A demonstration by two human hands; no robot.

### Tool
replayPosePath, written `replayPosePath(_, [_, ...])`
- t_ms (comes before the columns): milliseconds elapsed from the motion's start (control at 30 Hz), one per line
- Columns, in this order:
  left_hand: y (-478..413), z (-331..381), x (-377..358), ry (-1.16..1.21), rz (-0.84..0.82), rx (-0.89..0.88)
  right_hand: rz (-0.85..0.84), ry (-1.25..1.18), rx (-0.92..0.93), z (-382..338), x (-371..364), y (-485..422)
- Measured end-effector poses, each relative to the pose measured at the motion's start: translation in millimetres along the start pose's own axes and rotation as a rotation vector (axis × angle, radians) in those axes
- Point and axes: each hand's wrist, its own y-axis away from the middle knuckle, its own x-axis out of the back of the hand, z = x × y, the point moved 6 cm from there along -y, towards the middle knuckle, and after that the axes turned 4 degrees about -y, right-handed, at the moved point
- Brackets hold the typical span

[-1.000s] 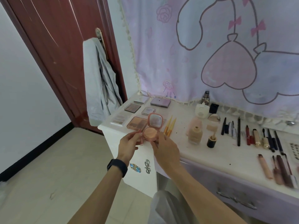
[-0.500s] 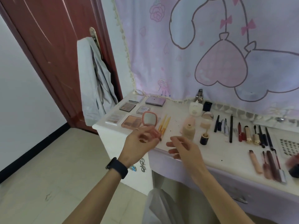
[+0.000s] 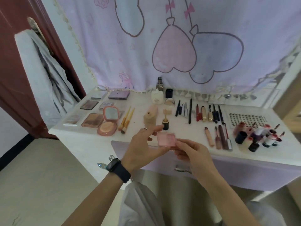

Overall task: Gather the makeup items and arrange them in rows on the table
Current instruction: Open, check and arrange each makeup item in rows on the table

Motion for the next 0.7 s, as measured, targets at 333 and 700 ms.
replayPosePath(333, [9, 15, -35, 0.298, 0.062, 0.048, -0.074, -0.239, -0.137, 12, 30, 9])
replayPosePath(700, [4, 12, -55, 0.629, -0.165, 0.357, -0.167, 0.09, 0.096, -8, 33, 26])
